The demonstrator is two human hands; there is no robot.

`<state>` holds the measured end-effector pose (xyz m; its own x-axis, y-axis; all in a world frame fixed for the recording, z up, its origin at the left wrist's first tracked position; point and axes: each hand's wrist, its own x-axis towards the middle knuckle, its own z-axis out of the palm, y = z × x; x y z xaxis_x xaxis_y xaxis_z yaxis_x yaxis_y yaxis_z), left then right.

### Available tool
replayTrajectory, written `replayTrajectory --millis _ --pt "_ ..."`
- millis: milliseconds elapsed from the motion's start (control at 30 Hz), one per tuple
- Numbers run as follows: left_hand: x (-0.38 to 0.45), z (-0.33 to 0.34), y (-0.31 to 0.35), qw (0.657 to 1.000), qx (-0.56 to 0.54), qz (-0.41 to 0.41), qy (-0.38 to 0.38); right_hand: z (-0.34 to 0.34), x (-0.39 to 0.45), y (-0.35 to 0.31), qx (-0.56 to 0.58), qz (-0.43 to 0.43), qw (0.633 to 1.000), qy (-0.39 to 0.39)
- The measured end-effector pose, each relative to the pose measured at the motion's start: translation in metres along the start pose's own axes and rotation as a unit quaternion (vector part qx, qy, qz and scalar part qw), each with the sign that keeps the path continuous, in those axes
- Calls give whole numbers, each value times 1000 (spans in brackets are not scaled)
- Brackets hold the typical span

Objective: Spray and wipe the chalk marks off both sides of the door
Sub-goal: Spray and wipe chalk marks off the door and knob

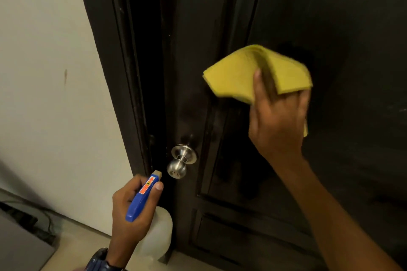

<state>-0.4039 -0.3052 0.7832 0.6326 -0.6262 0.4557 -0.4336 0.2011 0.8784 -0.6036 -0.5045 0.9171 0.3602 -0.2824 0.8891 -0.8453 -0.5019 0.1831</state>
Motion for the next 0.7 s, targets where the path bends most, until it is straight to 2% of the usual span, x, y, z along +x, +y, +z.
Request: replayTrajectory --millis 67,133,200,233,300,400,500,600,700 --pt "3 5 3 1000 -10 18 -19 19 -56 -7 -10 -56 995 -82" --pt "7 10 9 998 -19 44 -34 31 -128 -11 -20 -133 967 -216" --pt "12 15 15 996 -33 63 -46 26 -168 -12 -43 -146 932 -329" --pt "15 17 19 996 -37 70 -49 23 -172 -13 -33 -128 927 -350" --pt "19 20 27 995 -42 79 -51 17 -142 -18 1 -82 951 -299" --pt "27 23 39 993 -55 90 -58 -8 -28 -13 -5 -2 993 -115" --pt "36 25 51 991 -64 104 -58 -47 95 8 -15 61 998 -3" --pt "48 28 59 990 -67 110 -51 -59 135 17 -37 57 998 5" --pt "59 29 71 989 -77 116 -40 -36 74 4 -54 32 997 -55"
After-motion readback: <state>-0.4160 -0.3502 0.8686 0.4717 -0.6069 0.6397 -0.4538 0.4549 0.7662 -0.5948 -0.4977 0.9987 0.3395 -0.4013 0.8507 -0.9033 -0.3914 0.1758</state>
